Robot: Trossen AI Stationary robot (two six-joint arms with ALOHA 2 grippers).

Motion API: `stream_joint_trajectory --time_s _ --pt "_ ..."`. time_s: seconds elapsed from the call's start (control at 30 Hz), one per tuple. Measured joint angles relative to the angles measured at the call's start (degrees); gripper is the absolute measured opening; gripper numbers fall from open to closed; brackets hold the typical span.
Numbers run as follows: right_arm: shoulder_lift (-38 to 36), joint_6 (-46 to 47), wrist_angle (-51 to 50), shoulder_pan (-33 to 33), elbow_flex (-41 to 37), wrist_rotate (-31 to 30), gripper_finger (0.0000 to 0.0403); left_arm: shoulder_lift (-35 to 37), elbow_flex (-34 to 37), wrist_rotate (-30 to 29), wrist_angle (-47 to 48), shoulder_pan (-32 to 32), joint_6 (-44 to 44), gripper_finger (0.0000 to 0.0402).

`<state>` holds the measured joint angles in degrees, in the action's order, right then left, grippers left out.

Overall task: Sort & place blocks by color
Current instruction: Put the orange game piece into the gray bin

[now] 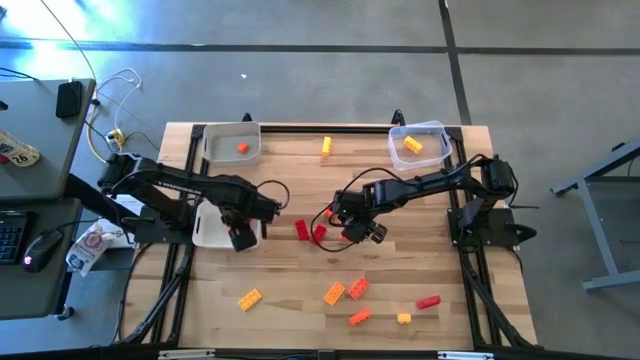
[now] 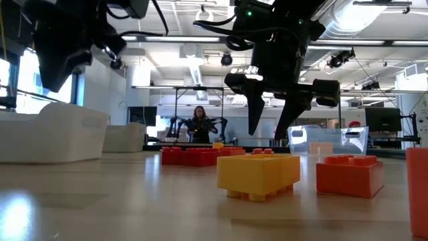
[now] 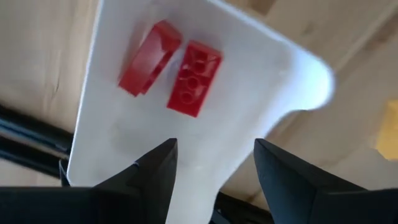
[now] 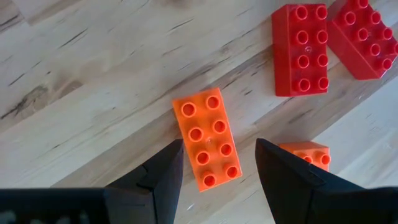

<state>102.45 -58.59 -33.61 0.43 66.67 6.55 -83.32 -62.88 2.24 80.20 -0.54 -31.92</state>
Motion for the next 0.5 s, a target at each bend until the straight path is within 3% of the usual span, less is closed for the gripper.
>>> stream_joint_trajectory --time_s 0.33,0.5 --pt "2.69 -0.25 1.42 0.0 0.0 -0.26 0.0185 4.48 -6.37 -1.63 0.7 0.66 2.75 0.0196" --pt "5.27 -0.81 2.84 0.39 -0.02 -7.89 0.0185 8.05 -7.03 -5.2 0.79 0.59 2.81 0.0196"
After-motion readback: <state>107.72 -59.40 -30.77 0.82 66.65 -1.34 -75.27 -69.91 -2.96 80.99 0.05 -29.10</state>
